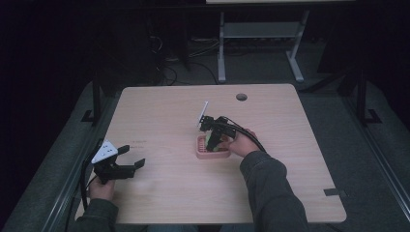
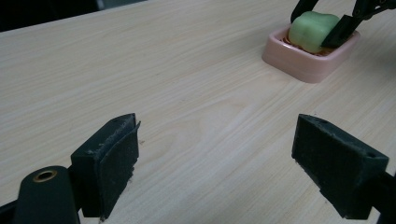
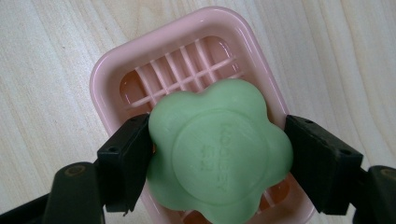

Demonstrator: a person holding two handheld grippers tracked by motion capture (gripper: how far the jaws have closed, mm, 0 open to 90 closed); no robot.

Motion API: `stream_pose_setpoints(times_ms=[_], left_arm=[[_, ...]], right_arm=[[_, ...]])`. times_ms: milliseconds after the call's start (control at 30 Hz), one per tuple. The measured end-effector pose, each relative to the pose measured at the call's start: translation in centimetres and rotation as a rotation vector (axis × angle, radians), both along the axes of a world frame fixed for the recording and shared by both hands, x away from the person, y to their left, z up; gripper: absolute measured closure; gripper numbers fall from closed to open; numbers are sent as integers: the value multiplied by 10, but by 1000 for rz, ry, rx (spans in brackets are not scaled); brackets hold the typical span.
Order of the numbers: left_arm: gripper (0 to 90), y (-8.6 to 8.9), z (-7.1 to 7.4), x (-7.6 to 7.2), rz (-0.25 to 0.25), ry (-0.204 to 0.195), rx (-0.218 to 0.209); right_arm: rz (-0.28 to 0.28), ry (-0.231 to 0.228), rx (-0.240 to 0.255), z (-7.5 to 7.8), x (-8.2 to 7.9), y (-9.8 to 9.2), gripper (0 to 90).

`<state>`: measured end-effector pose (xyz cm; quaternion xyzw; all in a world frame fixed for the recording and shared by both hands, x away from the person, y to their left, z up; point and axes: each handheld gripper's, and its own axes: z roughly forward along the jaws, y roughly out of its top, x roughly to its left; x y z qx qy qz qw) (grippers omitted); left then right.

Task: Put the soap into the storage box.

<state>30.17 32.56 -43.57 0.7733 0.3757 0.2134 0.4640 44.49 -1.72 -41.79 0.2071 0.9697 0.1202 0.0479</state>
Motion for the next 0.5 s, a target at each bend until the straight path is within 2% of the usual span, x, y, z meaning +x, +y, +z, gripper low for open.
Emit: stream_pose_setpoints(times_ms=[133,500], left_arm=[[144,0,0,0,1,-1,0],[144,-1,-1,1,0,6,3]], right_arm=[[2,-6,0,1,0,-1,244],[2,16,25,2,0,-8,232]])
